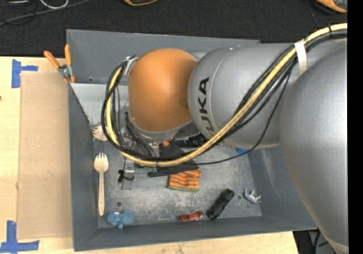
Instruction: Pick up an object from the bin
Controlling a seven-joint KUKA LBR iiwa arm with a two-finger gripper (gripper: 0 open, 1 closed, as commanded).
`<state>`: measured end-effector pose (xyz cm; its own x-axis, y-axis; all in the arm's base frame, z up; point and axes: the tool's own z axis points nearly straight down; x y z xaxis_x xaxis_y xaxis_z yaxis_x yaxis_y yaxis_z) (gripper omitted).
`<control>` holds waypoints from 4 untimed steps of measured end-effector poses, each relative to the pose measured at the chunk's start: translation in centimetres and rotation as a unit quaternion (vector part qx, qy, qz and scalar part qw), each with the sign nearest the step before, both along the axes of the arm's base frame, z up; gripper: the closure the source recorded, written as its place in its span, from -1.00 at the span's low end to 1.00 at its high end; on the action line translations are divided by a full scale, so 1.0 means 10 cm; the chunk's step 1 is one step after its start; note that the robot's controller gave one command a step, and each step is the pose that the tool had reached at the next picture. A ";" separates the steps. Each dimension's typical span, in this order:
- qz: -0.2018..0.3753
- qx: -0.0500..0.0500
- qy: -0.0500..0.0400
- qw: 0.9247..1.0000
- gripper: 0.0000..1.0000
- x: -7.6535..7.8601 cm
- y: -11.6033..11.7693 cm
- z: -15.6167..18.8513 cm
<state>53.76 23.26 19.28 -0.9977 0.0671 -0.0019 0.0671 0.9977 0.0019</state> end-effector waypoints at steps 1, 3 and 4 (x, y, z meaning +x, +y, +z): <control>0.057 -0.002 0.006 0.998 -1.00 -0.34 -0.04 -0.52; -0.025 -0.001 0.004 1.000 -1.00 0.23 -0.22 -0.38; 0.062 -0.001 0.002 0.998 -1.00 0.21 -0.47 -0.31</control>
Offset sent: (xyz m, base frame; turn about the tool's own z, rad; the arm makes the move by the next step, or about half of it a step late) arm 0.0768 -0.0359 -0.0058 0.1796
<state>55.89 18.59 16.18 -0.9983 -0.0574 0.0027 -0.0574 0.9984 0.0008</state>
